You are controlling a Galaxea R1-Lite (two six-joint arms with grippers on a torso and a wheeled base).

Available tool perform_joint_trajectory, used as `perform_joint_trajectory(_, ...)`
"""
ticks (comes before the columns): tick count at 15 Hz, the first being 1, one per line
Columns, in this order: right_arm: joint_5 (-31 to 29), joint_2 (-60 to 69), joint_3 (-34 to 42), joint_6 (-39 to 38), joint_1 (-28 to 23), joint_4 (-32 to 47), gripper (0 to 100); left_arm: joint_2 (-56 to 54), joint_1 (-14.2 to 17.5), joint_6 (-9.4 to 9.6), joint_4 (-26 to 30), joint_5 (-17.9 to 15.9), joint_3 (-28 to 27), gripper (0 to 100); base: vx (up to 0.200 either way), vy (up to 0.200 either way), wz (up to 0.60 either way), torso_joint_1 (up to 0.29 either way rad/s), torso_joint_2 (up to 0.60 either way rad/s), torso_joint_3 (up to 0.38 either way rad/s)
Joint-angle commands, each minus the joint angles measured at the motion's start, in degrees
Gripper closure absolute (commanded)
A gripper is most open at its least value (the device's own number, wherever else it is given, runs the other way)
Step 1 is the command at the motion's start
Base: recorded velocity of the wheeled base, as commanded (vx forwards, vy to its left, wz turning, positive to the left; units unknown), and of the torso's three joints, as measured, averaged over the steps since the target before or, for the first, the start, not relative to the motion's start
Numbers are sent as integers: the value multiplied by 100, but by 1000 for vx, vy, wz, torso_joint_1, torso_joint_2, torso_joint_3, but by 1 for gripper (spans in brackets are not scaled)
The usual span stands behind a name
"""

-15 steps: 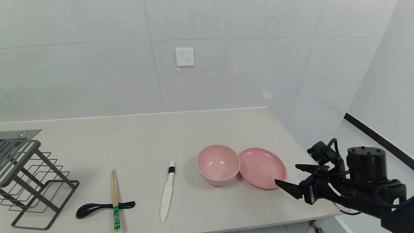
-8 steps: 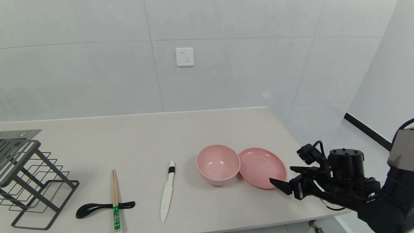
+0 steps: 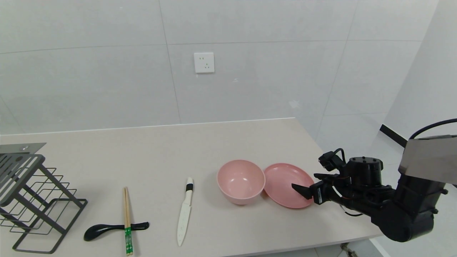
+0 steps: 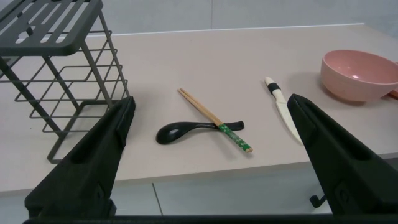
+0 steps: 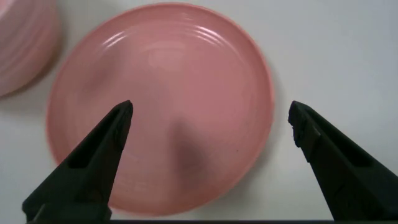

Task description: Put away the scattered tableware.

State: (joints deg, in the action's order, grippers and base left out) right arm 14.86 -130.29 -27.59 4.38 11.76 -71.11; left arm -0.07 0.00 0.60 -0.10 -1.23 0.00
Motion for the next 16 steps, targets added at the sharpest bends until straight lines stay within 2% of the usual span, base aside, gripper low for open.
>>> perform_joint_trajectory(1, -185, -277, -291, -51, -69, 0, 0, 7, 0, 2, -8, 0, 0, 0, 0, 0, 0, 0, 0, 0)
perform_joint_trajectory(8, -194, -603, -440, -60, -192, 0, 0, 7, 0, 2, -8, 0, 0, 0, 0, 0, 0, 0, 0, 0)
perform_joint_trajectory(13, -194, -770, -493, -60, 98, -8, 0, 7, 0, 2, -8, 0, 0, 0, 0, 0, 0, 0, 0, 0)
perform_joint_trajectory(14, -203, -778, -493, -51, 116, 0, 100, 7, 0, 2, -8, 0, 0, 0, 0, 0, 0, 0, 0, 0)
perform_joint_trajectory(16, -396, -937, -484, -218, 142, 27, 100, 7, 0, 2, -8, 0, 0, 0, 0, 0, 0, 0, 0, 0)
